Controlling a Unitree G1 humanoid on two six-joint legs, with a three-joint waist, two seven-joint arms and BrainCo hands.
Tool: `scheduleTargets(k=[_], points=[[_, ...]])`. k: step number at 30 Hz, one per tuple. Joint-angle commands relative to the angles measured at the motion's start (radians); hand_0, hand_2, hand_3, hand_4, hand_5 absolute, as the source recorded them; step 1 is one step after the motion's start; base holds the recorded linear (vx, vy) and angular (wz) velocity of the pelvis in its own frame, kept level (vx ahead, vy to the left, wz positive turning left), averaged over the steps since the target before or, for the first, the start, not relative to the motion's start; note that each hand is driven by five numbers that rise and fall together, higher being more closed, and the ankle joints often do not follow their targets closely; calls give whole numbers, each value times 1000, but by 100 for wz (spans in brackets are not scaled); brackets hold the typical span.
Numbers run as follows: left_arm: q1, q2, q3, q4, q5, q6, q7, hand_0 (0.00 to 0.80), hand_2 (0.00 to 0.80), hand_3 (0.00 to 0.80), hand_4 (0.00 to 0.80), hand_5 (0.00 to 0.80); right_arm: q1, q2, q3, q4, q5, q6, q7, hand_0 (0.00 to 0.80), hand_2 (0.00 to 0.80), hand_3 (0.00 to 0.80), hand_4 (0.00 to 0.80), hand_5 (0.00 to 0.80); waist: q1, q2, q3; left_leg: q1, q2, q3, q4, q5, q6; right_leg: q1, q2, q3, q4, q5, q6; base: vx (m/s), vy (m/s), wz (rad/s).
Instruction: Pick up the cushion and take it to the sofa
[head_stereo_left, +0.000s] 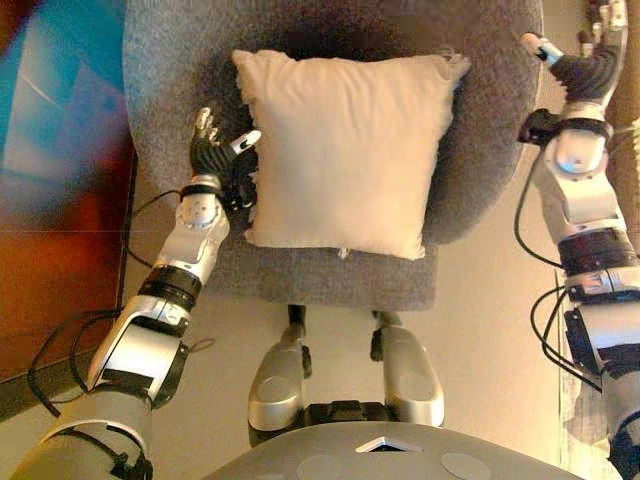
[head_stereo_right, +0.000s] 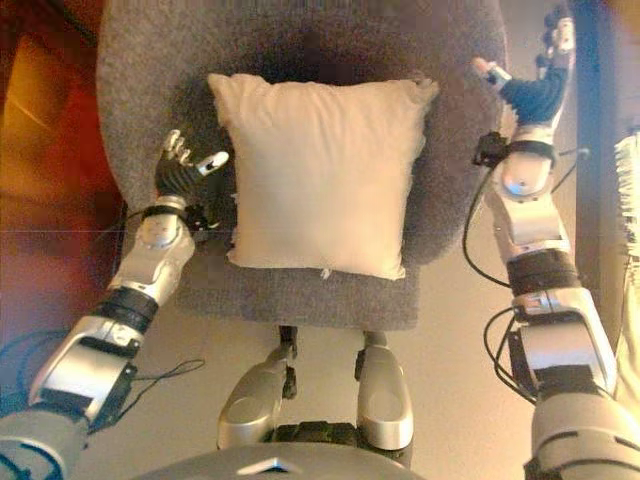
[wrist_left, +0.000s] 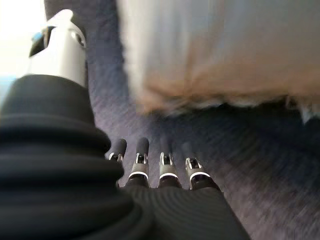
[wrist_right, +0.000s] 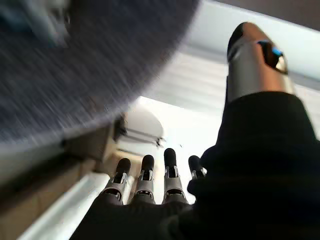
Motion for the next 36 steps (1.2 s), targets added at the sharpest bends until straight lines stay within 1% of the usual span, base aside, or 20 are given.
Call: scheduleTargets(k=[1,4,6,10,12,13,15,16,17,18,20,21,22,23,25,27,28,32,34,36], points=[[73,41,20,-16,85,-44,11,0,0,0,0,0,142,-30,-49,-53,-68,-45,-28,0,0,0,0,0,24,-14,-167,-11,-34,26,70,-137,21,66,-20,-19,62,-194,68,118,-19,6],[111,57,37,9,81,-16,12,0,0,0,0,0,212,-39,-86,-57,-64,-29,-9,0,0,0,0,0,18,-17,-206,43,-30,29,47,-135,21,115,-15,-22,45,-189,71,178,-2,-1],[128,67,43,29,86,-21,12,0,0,0,0,0,248,-38,-98,-70,-62,-27,4,0,0,0,0,0,12,-16,-235,74,-28,35,36,-136,22,143,-13,-20,36,-189,72,203,16,-2],[227,31,91,17,117,-22,13,0,0,0,0,0,391,13,-160,-120,-132,-4,44,0,0,0,0,0,11,-12,-305,136,-28,43,13,-143,27,205,-7,-19,13,-193,74,191,14,-2],[268,22,110,9,119,-11,-1,0,0,0,0,0,442,23,-182,-124,-152,9,54,0,0,0,0,0,13,-11,-314,148,-27,46,11,-146,27,218,-6,-22,11,-196,74,66,2,-2],[334,13,140,6,137,-6,-28,0,0,0,0,0,513,42,-213,-128,-149,27,84,0,0,0,0,0,13,-13,-321,160,-26,50,10,-148,28,232,-6,-24,9,-198,72,0,0,0],[438,-3,175,1,153,28,-62,0,0,0,0,0,617,83,-249,-120,-171,77,100,0,0,0,0,0,12,-17,-325,175,-22,55,9,-148,30,248,-4,-28,8,-201,68,0,0,0],[490,-14,193,5,163,33,-73,0,0,0,0,0,663,101,-261,-104,-165,88,103,0,0,0,0,0,12,-18,-324,182,-21,57,8,-148,32,257,-3,-30,7,-201,66,0,0,0],[551,-29,215,15,167,69,-87,0,0,0,0,0,720,128,-272,-79,-156,113,123,0,0,0,0,0,11,-21,-324,190,-20,58,6,-146,35,267,-1,-29,6,-200,63,0,0,0],[591,-40,231,32,154,90,-102,0,0,0,0,0,758,150,-276,-50,-170,130,113,0,0,0,0,0,11,-23,-324,197,-19,62,5,-145,36,275,0,-30,5,-200,61,-8,-19,-3],[666,-71,265,95,150,107,-136,0,0,0,0,0,825,199,-247,78,-165,146,81,0,0,0,0,0,14,-30,-325,209,-19,64,1,-143,39,289,3,-30,2,-199,57,-1,-10,-2],[689,-83,273,126,139,130,-143,0,0,0,0,0,841,218,-234,128,-148,169,73,0,0,0,0,0,15,-33,-326,214,-18,66,0,-142,40,295,4,-32,2,-200,54,0,0,0],[694,-87,275,135,139,141,-144,0,0,0,0,0,845,223,-231,140,-136,179,70,0,0,0,0,0,16,-34,-326,215,-18,67,0,-142,40,297,4,-33,2,-200,53,0,0,0],[709,-115,274,234,128,156,-154,0,0,0,0,0,850,265,-213,264,-60,198,91,0,0,0,0,0,21,-37,-329,220,-18,64,0,-140,42,304,6,-33,2,-200,50,-23,-22,-3],[702,-150,275,376,121,150,-146,0,0,0,0,0,832,314,-191,429,-45,209,145,0,0,0,0,0,28,-39,-332,225,-19,58,0,-139,44,314,9,-33,2,-203,45,-14,-11,-2],[693,-168,272,452,128,173,-140,0,0,0,0,0,819,344,-161,524,-41,251,169,0,0,0,0,0,32,-40,-333,227,-20,54,0,-139,46,320,10,-35,2,-205,41,-17,4,0],[685,-186,262,521,140,150,-132,0,0,0,0,0,813,373,-139,607,-28,253,193,0,0,0,0,0,35,-41,-337,228,-21,50,0,-141,48,322,11,-34,2,-206,40,-39,16,0],[660,-237,232,687,161,187,-119,0,0,0,0,0,791,442,-74,767,-78,326,300,0,0,0,0,0,39,-40,-345,232,-25,42,0,-146,54,330,11,-34,2,-211,36,-39,23,-3],[651,-256,221,734,190,222,-117,0,0,0,0,0,785,467,-36,812,-113,328,327,0,0,0,0,0,41,-40,-350,234,-26,37,0,-149,56,334,11,-33,2,-213,35,0,0,0],[647,-270,215,766,215,262,-123,0,0,0,0,0,778,482,-14,829,-124,352,355,0,0,0,0,0,41,-40,-353,234,-28,34,0,-152,57,335,9,-34,2,-214,36,-15,14,0]])
